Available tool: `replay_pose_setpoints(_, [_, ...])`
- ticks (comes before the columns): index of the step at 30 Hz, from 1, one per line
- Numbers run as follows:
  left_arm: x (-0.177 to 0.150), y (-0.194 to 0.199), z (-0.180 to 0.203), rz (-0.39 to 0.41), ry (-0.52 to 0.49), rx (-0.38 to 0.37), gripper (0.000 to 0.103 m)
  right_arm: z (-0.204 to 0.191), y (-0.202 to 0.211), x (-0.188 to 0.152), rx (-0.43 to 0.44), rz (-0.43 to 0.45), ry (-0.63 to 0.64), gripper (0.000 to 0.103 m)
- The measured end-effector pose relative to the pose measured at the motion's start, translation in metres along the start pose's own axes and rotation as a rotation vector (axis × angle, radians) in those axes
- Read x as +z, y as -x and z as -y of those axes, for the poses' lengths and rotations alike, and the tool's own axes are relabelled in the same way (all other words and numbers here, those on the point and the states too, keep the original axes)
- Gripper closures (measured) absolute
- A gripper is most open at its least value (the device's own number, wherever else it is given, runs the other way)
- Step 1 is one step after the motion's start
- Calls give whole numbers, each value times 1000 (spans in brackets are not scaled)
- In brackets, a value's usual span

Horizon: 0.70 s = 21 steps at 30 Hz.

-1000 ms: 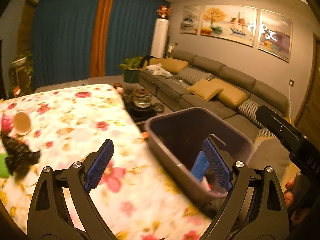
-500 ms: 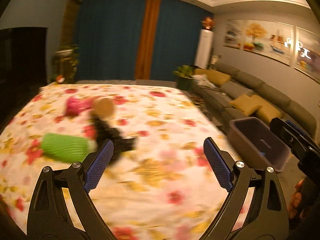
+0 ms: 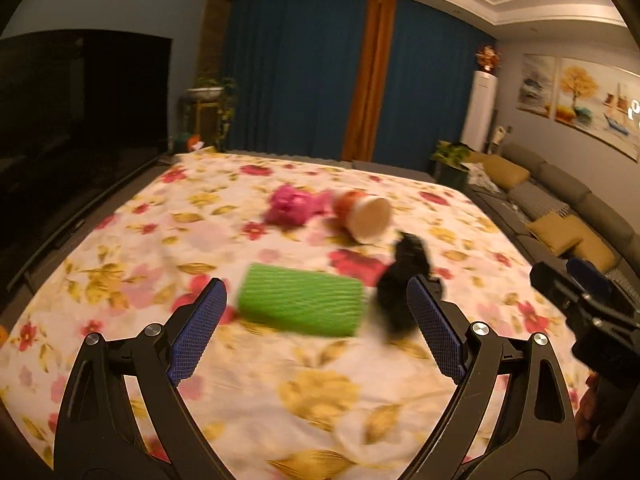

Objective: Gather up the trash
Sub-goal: 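Move both open tools back toward the black bag and green mesh on the bed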

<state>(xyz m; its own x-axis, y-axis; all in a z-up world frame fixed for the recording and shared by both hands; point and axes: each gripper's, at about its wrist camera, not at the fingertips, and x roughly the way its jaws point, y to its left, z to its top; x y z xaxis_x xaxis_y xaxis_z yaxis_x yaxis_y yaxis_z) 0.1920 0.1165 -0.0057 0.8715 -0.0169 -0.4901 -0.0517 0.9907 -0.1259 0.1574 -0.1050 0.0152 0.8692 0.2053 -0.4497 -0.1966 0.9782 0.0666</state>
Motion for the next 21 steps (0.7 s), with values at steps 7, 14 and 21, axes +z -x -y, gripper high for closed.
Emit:
replay_pose_setpoints(7, [5, -17, -32, -9, 39, 48, 13, -37, -53, 1, 22, -60, 35, 17])
replay_pose_setpoints(14, [10, -37, -42, -37, 46, 54, 13, -47, -96, -1, 19, -123, 28, 28])
replay_pose_setpoints(21, [10, -53, -43, -66, 47, 53, 13, -49, -124, -7, 23, -197, 45, 59])
